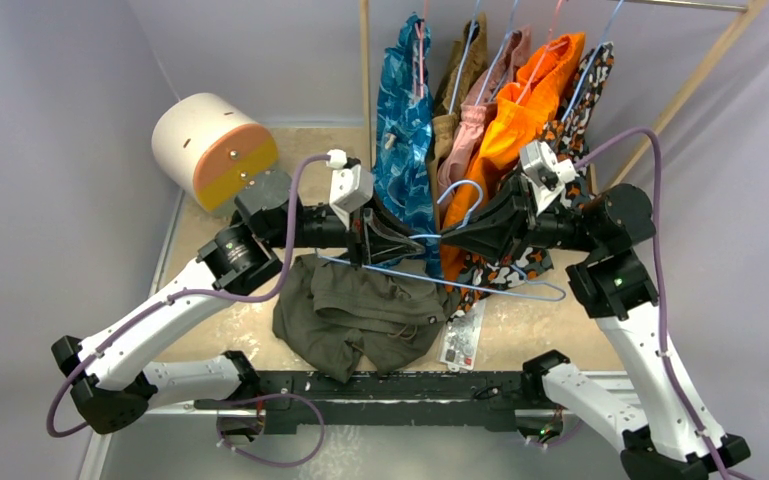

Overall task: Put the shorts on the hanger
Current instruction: Pick up the hanger from the clothesline, then hang the shorts on the hanger.

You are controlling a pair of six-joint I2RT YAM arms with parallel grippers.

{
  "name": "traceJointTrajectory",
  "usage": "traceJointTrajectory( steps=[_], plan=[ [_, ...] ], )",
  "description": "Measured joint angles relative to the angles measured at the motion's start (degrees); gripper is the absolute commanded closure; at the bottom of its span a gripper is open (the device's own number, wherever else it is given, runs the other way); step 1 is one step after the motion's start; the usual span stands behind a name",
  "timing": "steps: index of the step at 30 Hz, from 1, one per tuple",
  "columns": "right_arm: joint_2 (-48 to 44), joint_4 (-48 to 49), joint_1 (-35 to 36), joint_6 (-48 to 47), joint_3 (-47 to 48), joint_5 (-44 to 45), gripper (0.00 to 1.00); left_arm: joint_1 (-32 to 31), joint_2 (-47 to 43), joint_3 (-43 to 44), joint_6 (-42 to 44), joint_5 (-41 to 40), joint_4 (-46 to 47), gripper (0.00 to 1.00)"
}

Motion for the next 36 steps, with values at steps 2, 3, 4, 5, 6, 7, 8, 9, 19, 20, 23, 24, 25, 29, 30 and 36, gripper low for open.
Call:
traceJointTrajectory(
  steps=[2,3,4,5,6,7,8,9,19,20,23,24,25,29,30,36],
  plan=[
    [-0.39,-0.9,0.0,-0.68,0.0,1.14,1.0,0.0,-0.09,0.0,0.44,-0.76,-0.35,0.46],
    [-0.72,-1.49,0.0,-1.07,0.0,2.08,1.0,-0.02,-0.31,0.0,0.52,-1.57,-0.94,0.43],
    [-1.18,-2.29,0.0,-1.62,0.0,3.37,1.0,0.0,-0.61,0.0,0.5,-2.54,-1.68,0.4],
    [-1.7,-2.99,0.0,-2.21,0.0,4.9,1.0,0.0,-1.14,-0.07,0.42,-4.02,-2.71,0.38],
    [-2.25,-3.74,0.0,-2.84,0.0,6.58,1.0,0.0,-1.99,-0.42,0.46,-6.05,-3.74,0.35],
    [-2.91,-4.66,0.0,-3.61,0.0,8.37,1.0,0.0,-3.37,-1.16,0.46,-8.7,-4.94,0.33],
    [-3.5,-5.57,0.0,-4.15,0.0,9.73,1.0,-0.02,-5.14,-2.23,0.31,-11.76,-6.03,0.31],
    [-4.04,-6.32,0.0,-4.61,0.0,10.84,1.0,-0.02,-6.84,-3.19,-0.02,-14.64,-7.04,0.3],
    [-11.21,-12.04,0.33,-9.07,-4.22,17.49,1.0,0.04,-30.03,-13.55,-25.18,-59.49,-25.57,0.23],
    [-11.54,-12.59,0.33,-9.33,-5.09,17.57,1.0,0.07,-29.81,-14.05,-29.16,-62.64,-29.09,0.23],
    [-11.82,-14.71,0.33,-9.94,-6.86,17.68,1.0,0.13,-27.06,-16.04,-35.98,-66.1,-37.64,0.23],
    [-11.82,-15.5,0.33,-10.12,-7.3,17.77,1.0,0.13,-25.62,-16.65,-37.29,-66.4,-40.02,0.23],
    [-11.82,-16.02,0.33,-10.19,-7.65,17.81,1.0,0.15,-23.87,-17.29,-38.62,-66.4,-42.42,0.23],
    [-11.91,-18.14,0.33,-10.95,-7.96,18.01,1.0,0.13,-18.25,-19.17,-41.09,-64.15,-47.45,0.23],
    [-12.02,-18.36,0.31,-11.1,-7.96,18.03,1.0,0.13,-17.31,-19.87,-41.42,-63.41,-48.11,0.23],
    [-13.05,-18.49,0.31,-11.67,-9.03,18.58,1.0,0.13,-13.31,-24.37,-42.05,-60.74,-49.05,0.23]
  ],
)
